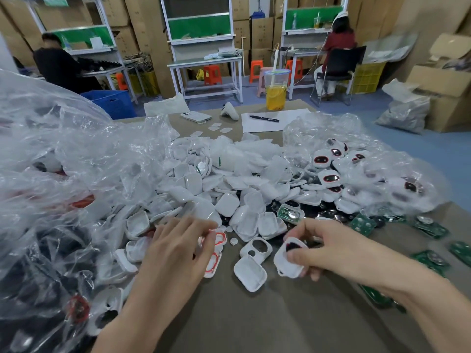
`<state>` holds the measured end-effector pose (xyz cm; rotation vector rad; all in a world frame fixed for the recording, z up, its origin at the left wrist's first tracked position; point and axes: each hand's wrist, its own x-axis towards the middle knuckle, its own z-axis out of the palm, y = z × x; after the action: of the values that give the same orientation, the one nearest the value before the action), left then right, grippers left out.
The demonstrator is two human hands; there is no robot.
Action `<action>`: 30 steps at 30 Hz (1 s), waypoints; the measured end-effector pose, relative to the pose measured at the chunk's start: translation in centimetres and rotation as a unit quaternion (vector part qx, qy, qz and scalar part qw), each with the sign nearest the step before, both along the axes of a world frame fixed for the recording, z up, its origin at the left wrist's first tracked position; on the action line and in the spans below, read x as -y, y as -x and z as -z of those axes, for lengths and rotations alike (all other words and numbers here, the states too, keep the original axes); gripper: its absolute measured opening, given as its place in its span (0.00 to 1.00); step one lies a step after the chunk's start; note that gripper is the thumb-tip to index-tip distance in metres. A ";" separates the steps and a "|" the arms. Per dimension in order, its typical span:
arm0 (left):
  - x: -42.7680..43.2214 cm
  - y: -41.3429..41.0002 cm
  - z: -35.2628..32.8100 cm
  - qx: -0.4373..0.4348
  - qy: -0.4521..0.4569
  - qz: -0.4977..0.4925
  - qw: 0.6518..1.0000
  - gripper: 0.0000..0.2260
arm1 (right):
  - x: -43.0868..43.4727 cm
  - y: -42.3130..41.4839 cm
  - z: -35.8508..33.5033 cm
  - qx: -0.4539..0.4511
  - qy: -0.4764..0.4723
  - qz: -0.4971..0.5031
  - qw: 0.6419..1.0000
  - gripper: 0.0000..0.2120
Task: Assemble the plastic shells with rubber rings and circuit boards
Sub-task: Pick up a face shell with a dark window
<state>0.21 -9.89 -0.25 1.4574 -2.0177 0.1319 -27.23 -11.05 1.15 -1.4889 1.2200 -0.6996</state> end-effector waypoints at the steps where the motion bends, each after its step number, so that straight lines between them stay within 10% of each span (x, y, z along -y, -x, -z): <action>1: 0.0 0.1 0.1 0.016 0.004 -0.002 1.000 0.06 | -0.2 0.0 0.0 -0.039 0.000 -0.006 0.999 0.07; 7: 0.0 0.5 0.2 -0.001 0.012 -0.002 1.000 0.08 | -0.9 -0.8 -0.7 -0.315 0.086 0.007 0.945 0.08; 15: -0.2 1.1 -0.1 -0.029 0.013 0.005 0.999 0.13 | -2.3 -1.2 -1.3 -0.403 0.111 0.017 0.908 0.19; 30: 1.9 5.0 -1.0 0.014 0.045 0.056 0.997 0.14 | 3.1 0.3 -0.5 -0.341 0.282 0.158 0.883 0.08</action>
<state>-4.77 -11.81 0.74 1.2909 -2.0828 0.1930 -27.55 -14.15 1.64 -2.1550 1.9388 -0.8182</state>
